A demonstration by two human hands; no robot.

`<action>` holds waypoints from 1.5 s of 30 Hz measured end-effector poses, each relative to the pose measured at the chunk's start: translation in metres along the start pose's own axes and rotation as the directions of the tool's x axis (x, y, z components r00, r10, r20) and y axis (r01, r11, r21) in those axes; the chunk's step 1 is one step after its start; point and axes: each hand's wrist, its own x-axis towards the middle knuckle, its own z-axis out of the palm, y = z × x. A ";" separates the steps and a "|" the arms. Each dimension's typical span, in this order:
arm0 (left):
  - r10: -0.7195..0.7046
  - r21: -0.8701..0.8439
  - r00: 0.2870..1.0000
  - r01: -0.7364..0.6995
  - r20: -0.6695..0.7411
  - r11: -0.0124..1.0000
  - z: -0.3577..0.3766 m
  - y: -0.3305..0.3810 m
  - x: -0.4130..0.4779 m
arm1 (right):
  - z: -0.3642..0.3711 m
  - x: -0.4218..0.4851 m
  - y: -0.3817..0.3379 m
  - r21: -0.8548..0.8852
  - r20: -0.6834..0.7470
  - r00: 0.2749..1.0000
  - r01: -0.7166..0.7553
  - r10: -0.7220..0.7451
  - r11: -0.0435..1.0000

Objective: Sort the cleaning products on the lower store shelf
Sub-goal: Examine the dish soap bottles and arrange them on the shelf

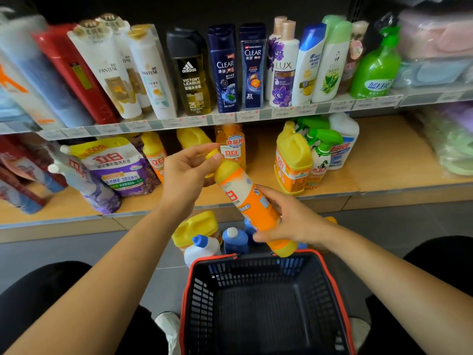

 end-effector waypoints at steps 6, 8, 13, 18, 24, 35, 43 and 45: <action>-0.068 -0.085 0.984 0.055 -0.163 0.995 -0.019 -0.008 0.006 | -0.018 0.000 0.009 -0.160 -0.071 0.996 -0.065 0.054 0.985; -0.107 -0.114 0.975 0.086 -0.195 0.990 -0.025 -0.012 0.008 | -0.024 0.000 0.006 -0.170 -0.218 0.975 -0.081 0.043 0.982; -0.187 0.160 0.974 0.206 -0.127 0.965 -0.030 -0.026 0.009 | -0.037 -0.002 -0.008 -0.076 -0.482 0.873 0.038 -0.070 0.996; -0.145 0.205 0.989 0.138 0.022 0.969 -0.007 -0.023 -0.007 | -0.027 0.000 -0.021 -0.009 -0.526 0.832 0.201 -0.175 0.980; -0.032 0.065 0.972 0.017 0.234 0.998 0.019 -0.010 -0.024 | -0.017 0.000 -0.025 0.068 -0.453 0.874 0.229 -0.175 0.971; 0.197 0.426 0.963 -0.259 0.184 0.867 0.033 -0.013 -0.040 | 0.009 0.000 -0.022 -0.072 -0.476 0.848 0.226 -0.233 0.971; 0.259 0.581 0.943 -0.333 0.209 0.743 0.032 -0.013 -0.036 | 0.014 0.003 -0.024 -0.144 -0.498 0.845 0.140 -0.194 0.980; 0.250 0.544 0.921 -0.379 0.298 0.748 0.029 -0.014 -0.034 | 0.014 0.003 -0.021 -0.118 -0.496 0.852 0.125 -0.168 0.985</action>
